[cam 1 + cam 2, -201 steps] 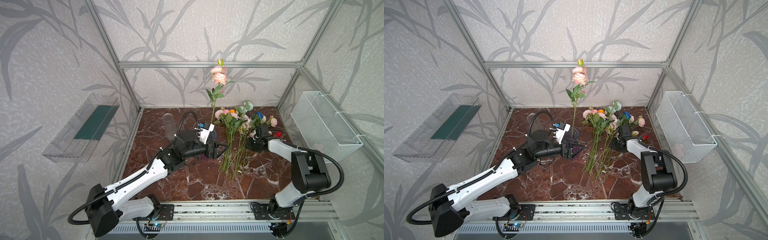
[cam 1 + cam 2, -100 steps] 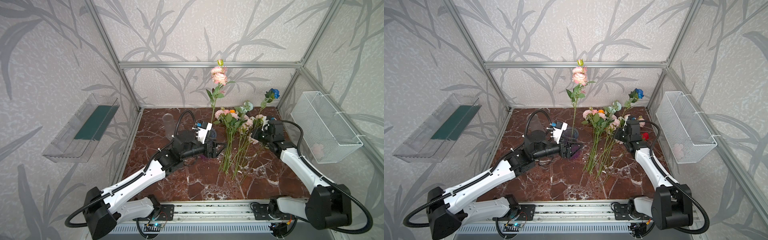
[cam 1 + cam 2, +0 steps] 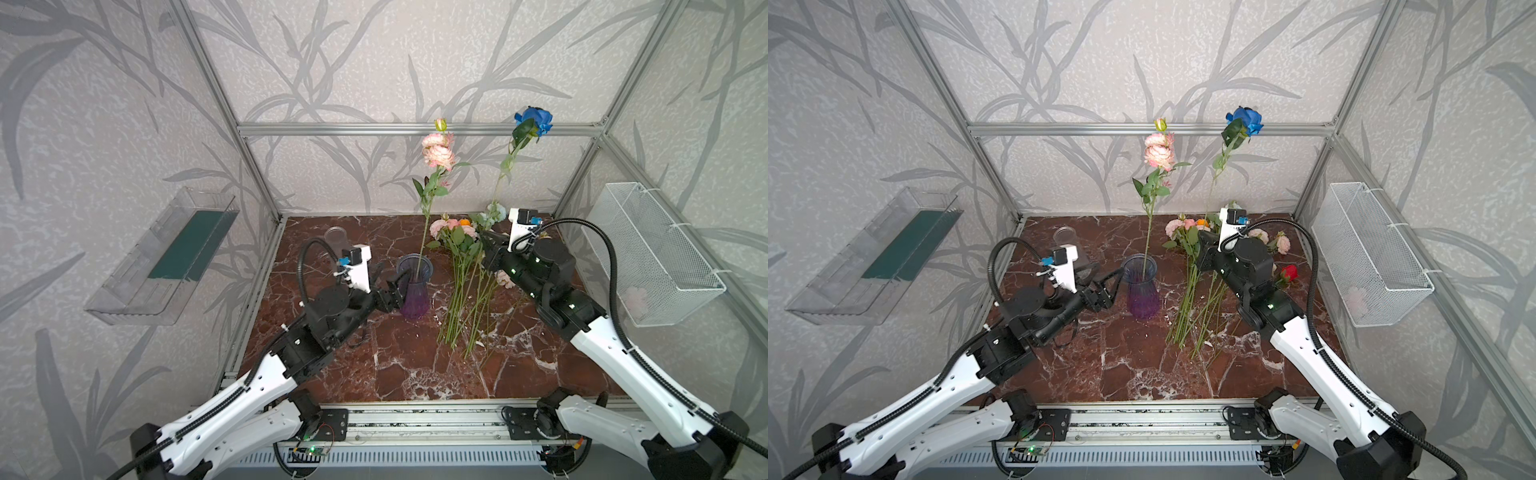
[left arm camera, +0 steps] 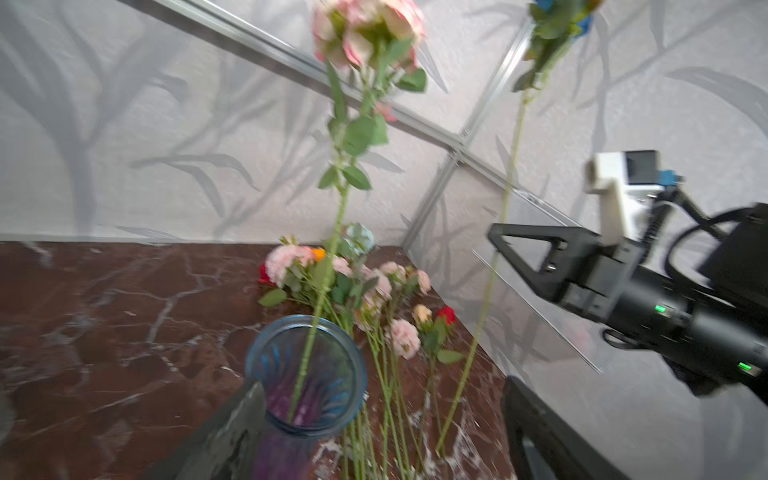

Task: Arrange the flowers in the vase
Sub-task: 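Grasp a blue rose stem with the right gripper and lift it upright, then carry the blue rose over the purple vase and lower its stem in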

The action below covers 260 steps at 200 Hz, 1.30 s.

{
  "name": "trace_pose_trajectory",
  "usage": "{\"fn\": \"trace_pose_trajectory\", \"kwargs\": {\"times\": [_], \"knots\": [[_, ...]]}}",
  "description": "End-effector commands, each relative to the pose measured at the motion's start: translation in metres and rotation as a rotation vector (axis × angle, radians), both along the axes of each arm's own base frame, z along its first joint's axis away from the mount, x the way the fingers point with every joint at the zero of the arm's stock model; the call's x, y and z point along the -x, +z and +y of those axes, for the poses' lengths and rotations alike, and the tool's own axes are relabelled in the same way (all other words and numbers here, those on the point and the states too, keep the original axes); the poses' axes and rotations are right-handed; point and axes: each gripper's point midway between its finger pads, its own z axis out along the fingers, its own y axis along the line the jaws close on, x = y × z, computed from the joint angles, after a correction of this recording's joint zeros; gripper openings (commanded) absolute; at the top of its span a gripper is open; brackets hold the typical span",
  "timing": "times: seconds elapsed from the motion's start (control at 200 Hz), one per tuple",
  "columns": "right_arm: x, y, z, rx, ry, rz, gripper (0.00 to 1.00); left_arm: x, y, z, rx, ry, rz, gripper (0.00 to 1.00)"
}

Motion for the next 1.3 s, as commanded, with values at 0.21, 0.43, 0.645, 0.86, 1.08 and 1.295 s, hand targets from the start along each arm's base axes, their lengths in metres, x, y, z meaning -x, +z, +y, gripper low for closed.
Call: {"fn": "trace_pose_trajectory", "kwargs": {"times": [0.21, 0.43, 0.645, 0.86, 1.08, 1.295], "knots": [[0.025, 0.117, 0.061, -0.101, 0.121, -0.337, 0.00, -0.015, 0.004, 0.090, 0.083, 0.458, -0.010, 0.90], [0.010, 0.114, 0.116, -0.027, 0.193, -0.359, 0.00, -0.018, 0.001, 0.085, 0.078, 0.436, 0.008, 0.90], [-0.010, 0.072, 0.142, 0.064, 0.210, -0.321, 0.00, -0.019, 0.000, 0.082, 0.080, 0.421, 0.010, 0.90], [-0.020, 0.035, 0.152, 0.129, 0.216, -0.270, 0.00, -0.021, -0.002, 0.078, 0.077, 0.404, 0.020, 0.90], [-0.015, -0.020, 0.158, 0.194, 0.248, -0.171, 0.01, -0.023, -0.003, 0.077, 0.080, 0.398, 0.026, 0.90], [-0.009, -0.061, 0.156, 0.242, 0.248, -0.103, 0.05, -0.025, -0.006, 0.074, 0.078, 0.385, 0.037, 0.90]]}}
